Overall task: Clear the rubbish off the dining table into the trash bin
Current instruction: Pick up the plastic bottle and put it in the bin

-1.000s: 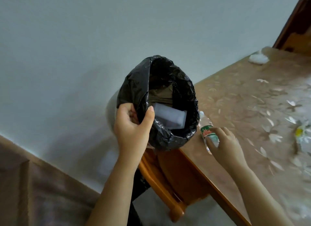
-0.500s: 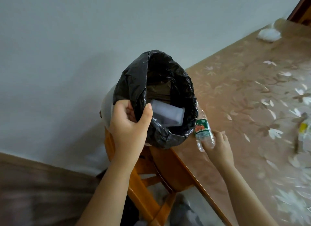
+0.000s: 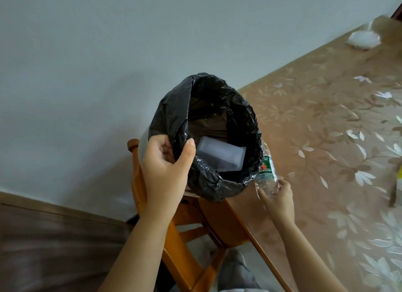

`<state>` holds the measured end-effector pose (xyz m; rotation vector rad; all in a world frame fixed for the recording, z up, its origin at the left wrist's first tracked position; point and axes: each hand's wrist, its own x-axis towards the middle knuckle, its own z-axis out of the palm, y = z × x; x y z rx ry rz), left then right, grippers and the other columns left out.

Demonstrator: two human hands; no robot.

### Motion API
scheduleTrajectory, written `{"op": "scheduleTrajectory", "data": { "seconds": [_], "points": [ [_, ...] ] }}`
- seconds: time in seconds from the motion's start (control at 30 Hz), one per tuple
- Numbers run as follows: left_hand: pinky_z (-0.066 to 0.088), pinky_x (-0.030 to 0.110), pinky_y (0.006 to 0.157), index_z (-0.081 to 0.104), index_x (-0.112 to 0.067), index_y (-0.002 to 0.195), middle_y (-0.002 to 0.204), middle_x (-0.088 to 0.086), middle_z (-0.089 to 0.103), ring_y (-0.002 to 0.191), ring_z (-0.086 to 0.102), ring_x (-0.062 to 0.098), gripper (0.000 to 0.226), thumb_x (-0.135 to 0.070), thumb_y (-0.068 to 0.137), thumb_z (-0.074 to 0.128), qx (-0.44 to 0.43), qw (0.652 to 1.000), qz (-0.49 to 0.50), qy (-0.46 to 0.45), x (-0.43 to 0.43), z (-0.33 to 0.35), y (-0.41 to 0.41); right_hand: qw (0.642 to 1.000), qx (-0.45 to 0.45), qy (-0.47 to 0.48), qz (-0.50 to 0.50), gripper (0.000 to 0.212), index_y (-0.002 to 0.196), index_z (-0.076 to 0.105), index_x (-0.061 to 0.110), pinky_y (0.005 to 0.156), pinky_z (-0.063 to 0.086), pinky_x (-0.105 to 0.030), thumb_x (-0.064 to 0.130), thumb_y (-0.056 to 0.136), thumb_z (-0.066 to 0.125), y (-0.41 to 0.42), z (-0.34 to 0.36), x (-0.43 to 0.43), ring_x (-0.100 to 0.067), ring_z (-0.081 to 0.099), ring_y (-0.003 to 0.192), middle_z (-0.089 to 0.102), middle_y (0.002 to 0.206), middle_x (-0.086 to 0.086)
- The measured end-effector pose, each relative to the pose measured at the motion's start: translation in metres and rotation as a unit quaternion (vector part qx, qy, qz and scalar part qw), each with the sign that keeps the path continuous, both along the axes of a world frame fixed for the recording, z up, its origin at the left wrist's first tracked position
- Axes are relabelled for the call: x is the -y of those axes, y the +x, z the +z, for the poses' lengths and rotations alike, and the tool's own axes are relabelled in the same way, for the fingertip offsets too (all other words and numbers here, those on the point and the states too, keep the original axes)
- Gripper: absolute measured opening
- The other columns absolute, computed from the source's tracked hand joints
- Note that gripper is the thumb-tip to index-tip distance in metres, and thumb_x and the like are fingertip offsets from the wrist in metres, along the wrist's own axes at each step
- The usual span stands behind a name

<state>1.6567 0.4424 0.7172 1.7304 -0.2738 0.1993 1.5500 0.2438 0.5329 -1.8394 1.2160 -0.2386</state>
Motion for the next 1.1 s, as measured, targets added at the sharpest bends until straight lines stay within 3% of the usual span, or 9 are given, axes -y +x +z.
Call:
{"op": "scheduleTrajectory", "data": {
  "seconds": [0.1, 0.23, 0.4, 0.57, 0.67, 0.8, 0.9, 1.1],
  "points": [
    [0.048, 0.016, 0.057, 0.056, -0.020, 0.077, 0.068, -0.007, 0.059, 0.062, 0.057, 0.001, 0.012, -0.026, 0.077, 0.067, -0.010, 1.000, 0.000, -0.006, -0.002, 0.000, 0.003, 0.999, 0.029, 0.003, -0.024, 0.066, 0.123, 0.037, 0.012, 0.073, 0.044, -0.033, 0.029, 0.070, 0.073, 0.000, 0.000, 0.002, -0.019, 0.052, 0.092, 0.050, 0.123, -0.012],
    [0.048, 0.017, 0.056, 0.056, -0.020, 0.075, 0.067, -0.005, 0.058, 0.060, 0.057, 0.002, 0.013, -0.026, 0.077, 0.068, -0.027, 1.000, 0.004, -0.010, -0.001, -0.001, 0.010, 0.995, 0.078, -0.002, -0.057, 0.059, 0.117, 0.040, 0.015, 0.077, 0.043, -0.032, 0.028, 0.069, 0.073, 0.002, 0.015, 0.010, -0.021, 0.054, 0.095, 0.054, 0.116, -0.010],
    [0.048, 0.018, 0.056, 0.056, -0.019, 0.074, 0.069, 0.000, 0.060, 0.060, 0.056, 0.005, 0.015, -0.031, 0.075, 0.066, -0.049, 0.999, 0.004, 0.002, 0.002, -0.005, 0.019, 0.983, 0.170, -0.018, -0.073, 0.053, 0.115, 0.042, 0.018, 0.063, 0.041, -0.023, 0.024, 0.072, 0.072, 0.005, 0.056, 0.024, -0.002, 0.052, 0.078, 0.054, 0.105, 0.000],
    [0.047, 0.024, 0.060, 0.057, -0.022, 0.078, 0.078, 0.002, 0.065, 0.072, 0.062, 0.014, 0.016, -0.035, 0.075, 0.066, -0.082, 0.997, 0.007, 0.004, 0.005, -0.008, 0.028, 0.963, 0.259, -0.036, -0.063, 0.044, 0.108, 0.043, 0.027, 0.063, 0.049, -0.025, 0.021, 0.074, 0.071, 0.001, 0.098, 0.034, -0.014, 0.059, 0.083, 0.057, 0.100, 0.001],
    [0.053, 0.040, 0.067, 0.058, -0.022, 0.078, 0.079, 0.004, 0.065, 0.076, 0.063, 0.021, 0.021, -0.039, 0.072, 0.068, -0.096, 0.995, 0.004, -0.001, 0.008, -0.010, 0.035, 0.955, 0.291, -0.052, -0.024, 0.044, 0.107, 0.046, 0.031, 0.064, 0.050, -0.016, 0.019, 0.073, 0.072, -0.001, 0.117, 0.033, -0.015, 0.061, 0.086, 0.057, 0.102, 0.006],
    [0.055, 0.052, 0.072, 0.059, -0.022, 0.079, 0.081, 0.009, 0.067, 0.078, 0.064, 0.026, 0.036, -0.053, 0.063, 0.063, -0.103, 0.995, -0.010, 0.001, 0.007, -0.014, 0.036, 0.953, 0.298, -0.043, 0.033, 0.045, 0.111, 0.050, 0.031, 0.078, 0.050, -0.028, 0.018, 0.073, 0.071, 0.000, 0.130, 0.025, -0.017, 0.062, 0.088, 0.058, 0.114, -0.001],
    [0.055, 0.053, 0.071, 0.058, -0.021, 0.077, 0.079, 0.009, 0.066, 0.076, 0.064, 0.027, 0.037, -0.054, 0.062, 0.063, -0.108, 0.994, -0.018, 0.000, 0.004, -0.016, 0.035, 0.954, 0.288, -0.055, 0.064, 0.045, 0.111, 0.051, 0.032, 0.076, 0.051, -0.023, 0.015, 0.074, 0.070, 0.000, 0.133, 0.016, -0.010, 0.061, 0.088, 0.056, 0.116, 0.005],
    [0.054, 0.053, 0.069, 0.059, -0.018, 0.075, 0.075, 0.011, 0.065, 0.073, 0.063, 0.028, 0.035, -0.051, 0.063, 0.063, -0.106, 0.994, -0.036, 0.007, -0.003, -0.015, 0.029, 0.957, 0.261, -0.052, 0.115, 0.047, 0.113, 0.051, 0.030, 0.085, 0.049, -0.033, 0.016, 0.073, 0.071, 0.002, 0.131, 0.009, -0.019, 0.058, 0.095, 0.057, 0.117, 0.002]
  ]
}}
